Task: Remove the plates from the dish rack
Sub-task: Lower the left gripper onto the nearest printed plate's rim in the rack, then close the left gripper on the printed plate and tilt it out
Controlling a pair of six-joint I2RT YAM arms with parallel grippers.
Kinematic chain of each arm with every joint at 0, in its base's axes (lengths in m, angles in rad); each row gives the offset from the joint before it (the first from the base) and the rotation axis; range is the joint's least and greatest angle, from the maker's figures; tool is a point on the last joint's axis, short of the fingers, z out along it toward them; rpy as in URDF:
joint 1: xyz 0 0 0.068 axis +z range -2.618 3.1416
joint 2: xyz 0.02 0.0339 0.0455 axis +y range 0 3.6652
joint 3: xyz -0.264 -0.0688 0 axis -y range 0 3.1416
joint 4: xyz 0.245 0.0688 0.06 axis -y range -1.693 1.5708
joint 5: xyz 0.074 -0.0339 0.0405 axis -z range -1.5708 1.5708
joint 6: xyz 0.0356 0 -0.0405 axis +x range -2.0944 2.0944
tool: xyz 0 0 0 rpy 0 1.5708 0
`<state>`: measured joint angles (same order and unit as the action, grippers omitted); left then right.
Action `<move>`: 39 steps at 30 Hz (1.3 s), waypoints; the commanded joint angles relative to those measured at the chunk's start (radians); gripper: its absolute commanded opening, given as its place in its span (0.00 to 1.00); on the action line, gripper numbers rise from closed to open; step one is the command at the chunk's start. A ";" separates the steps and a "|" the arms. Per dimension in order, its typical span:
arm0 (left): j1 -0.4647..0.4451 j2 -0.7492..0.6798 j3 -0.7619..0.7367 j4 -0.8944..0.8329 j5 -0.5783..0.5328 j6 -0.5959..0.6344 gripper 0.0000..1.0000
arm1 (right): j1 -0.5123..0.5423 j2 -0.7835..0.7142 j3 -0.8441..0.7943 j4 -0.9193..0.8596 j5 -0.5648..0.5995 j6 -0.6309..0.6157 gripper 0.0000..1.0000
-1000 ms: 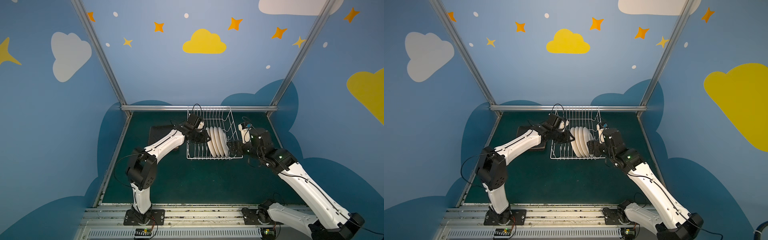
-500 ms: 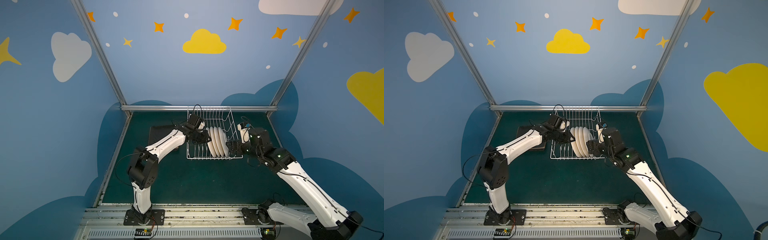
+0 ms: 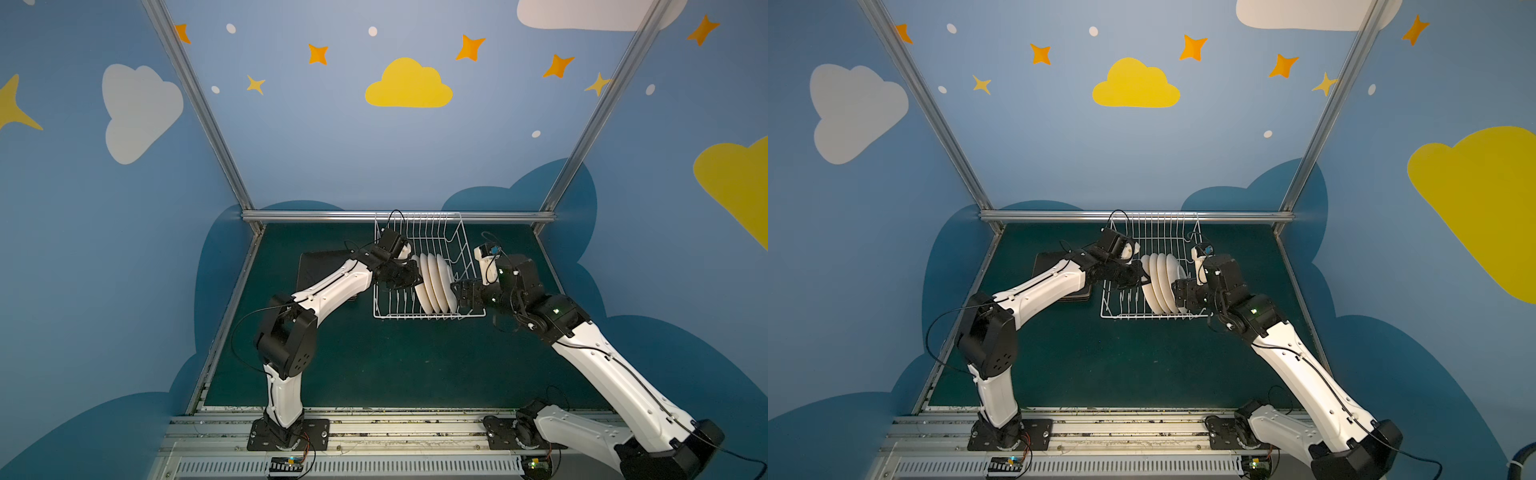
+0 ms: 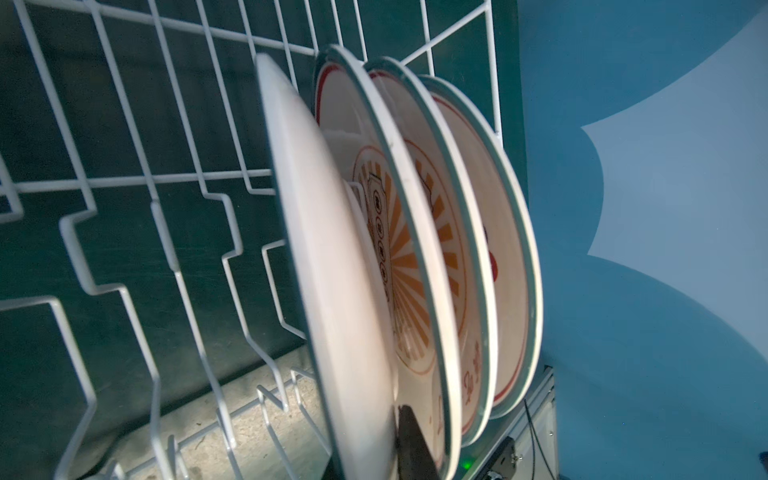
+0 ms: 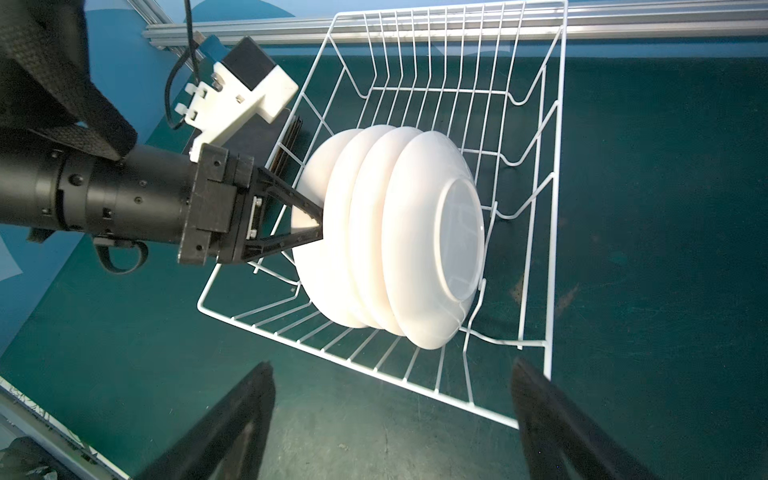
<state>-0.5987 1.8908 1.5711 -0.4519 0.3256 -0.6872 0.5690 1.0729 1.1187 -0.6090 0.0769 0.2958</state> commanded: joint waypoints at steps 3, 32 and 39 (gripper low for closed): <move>-0.003 0.000 -0.011 -0.007 0.004 -0.016 0.14 | -0.004 -0.024 -0.015 0.009 -0.001 0.011 0.88; 0.005 -0.120 -0.039 0.044 0.048 -0.111 0.03 | -0.004 -0.022 -0.023 0.015 0.000 0.005 0.88; 0.016 -0.166 -0.045 0.058 0.049 -0.126 0.03 | -0.004 -0.018 -0.022 0.022 -0.007 0.009 0.88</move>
<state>-0.6006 1.7775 1.5318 -0.3721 0.3935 -0.7952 0.5690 1.0622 1.1046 -0.6083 0.0769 0.2993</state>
